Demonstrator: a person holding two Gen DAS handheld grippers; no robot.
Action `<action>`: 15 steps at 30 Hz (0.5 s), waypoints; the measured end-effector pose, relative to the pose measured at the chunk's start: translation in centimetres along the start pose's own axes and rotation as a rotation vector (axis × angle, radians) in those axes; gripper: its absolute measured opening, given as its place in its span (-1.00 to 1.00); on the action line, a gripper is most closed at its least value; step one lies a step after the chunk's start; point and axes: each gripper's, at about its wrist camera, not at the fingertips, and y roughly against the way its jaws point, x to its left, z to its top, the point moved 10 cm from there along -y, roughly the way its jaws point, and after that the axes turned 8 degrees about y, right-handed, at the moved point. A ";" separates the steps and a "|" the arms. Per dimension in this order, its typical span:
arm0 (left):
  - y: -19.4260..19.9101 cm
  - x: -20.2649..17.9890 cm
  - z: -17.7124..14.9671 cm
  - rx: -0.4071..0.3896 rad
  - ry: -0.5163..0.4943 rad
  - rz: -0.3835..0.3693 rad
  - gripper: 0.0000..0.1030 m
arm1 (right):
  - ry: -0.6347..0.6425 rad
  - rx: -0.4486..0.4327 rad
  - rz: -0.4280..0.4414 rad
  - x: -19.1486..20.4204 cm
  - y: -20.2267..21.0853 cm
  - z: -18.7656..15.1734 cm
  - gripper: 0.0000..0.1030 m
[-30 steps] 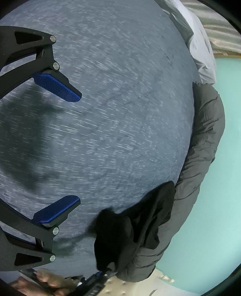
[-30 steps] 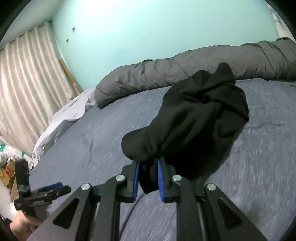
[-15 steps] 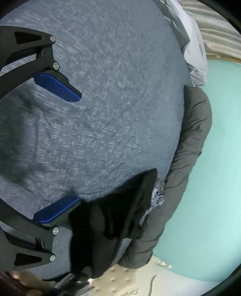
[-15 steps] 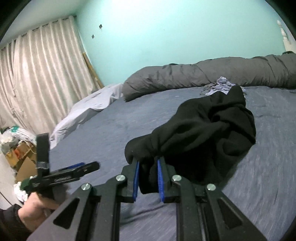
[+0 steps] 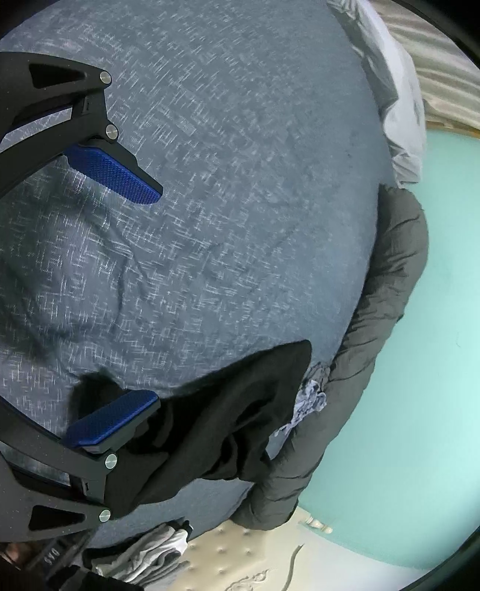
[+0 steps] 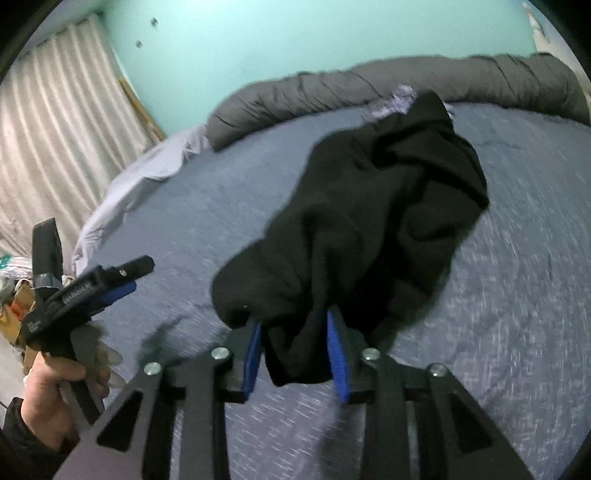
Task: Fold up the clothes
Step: 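Pull the black garment toward the bed center with the right tool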
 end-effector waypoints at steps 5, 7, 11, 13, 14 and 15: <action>-1.3 -0.8 -0.1 0.006 -0.023 -0.008 0.99 | -0.100 -0.088 0.013 -2.6 3.3 0.1 -0.19; -2.0 -1.4 -0.3 0.017 -0.036 -0.011 0.99 | -0.165 -0.155 0.002 -4.5 4.8 0.5 -0.07; -3.1 -3.0 -0.7 0.038 -0.063 -0.025 0.99 | -0.244 -0.229 -0.067 -8.6 5.8 1.4 0.07; -3.5 -4.2 -0.9 0.043 -0.080 -0.040 0.99 | -0.293 -0.232 -0.095 -10.8 5.3 1.3 0.07; -3.7 -4.7 -1.0 0.047 -0.089 -0.051 0.99 | -0.323 -0.238 -0.099 -11.6 5.2 1.3 0.07; -3.9 -5.3 -1.1 0.053 -0.094 -0.064 0.99 | -0.355 -0.245 -0.098 -12.4 5.0 1.1 0.07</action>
